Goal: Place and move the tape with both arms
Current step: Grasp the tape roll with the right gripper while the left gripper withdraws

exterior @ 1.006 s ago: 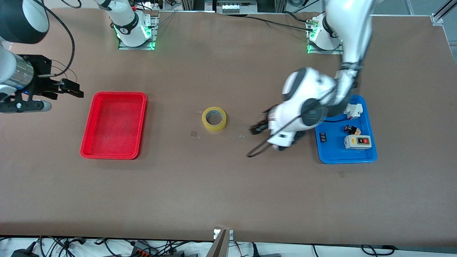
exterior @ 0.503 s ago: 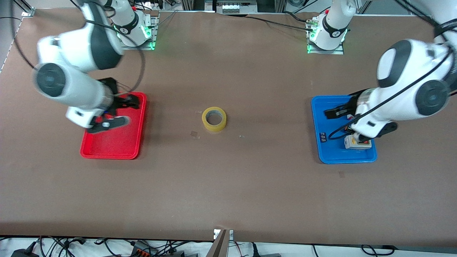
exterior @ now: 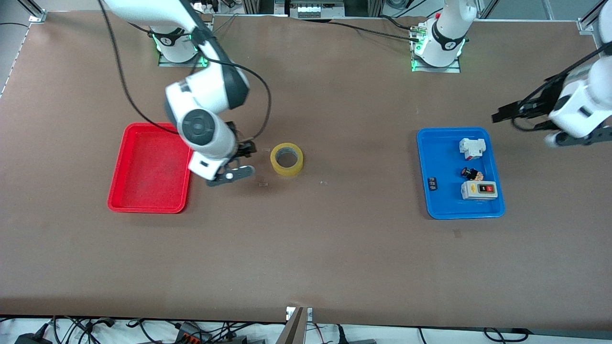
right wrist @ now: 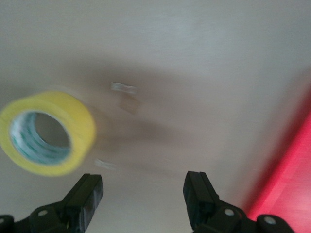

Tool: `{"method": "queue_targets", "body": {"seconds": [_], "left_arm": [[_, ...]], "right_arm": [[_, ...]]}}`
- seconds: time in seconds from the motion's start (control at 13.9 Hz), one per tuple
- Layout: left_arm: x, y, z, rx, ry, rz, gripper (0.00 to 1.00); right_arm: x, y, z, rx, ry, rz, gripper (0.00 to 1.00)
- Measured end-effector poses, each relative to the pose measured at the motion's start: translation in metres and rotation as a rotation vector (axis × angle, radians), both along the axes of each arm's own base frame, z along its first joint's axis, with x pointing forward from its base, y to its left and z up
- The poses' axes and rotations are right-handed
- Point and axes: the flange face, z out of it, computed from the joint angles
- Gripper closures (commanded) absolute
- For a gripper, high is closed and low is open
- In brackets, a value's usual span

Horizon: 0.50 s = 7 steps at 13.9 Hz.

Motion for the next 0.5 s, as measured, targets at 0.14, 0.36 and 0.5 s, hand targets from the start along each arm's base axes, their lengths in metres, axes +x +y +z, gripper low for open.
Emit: {"method": "queue_targets", "body": {"seconds": [0.14,0.36,0.5], "left_arm": [[-0.007,0.023,0.021,0.036,-0.051,-0.032,0.00],[0.013,0.028,0.042,0.089,-0.252,-0.060,0.00],[0.021,0.021,0.045,0.095,-0.302,-0.073,0.00]], "right_arm": [[-0.013,0.038,-0.028,-0.001,-0.038,-0.086,0.00],[-0.028,0.071,-0.061,0.016,-0.073,-0.160,0.00],[-0.033,0.077,-0.079,0.007,-0.068,-0.174,0.00]]}}
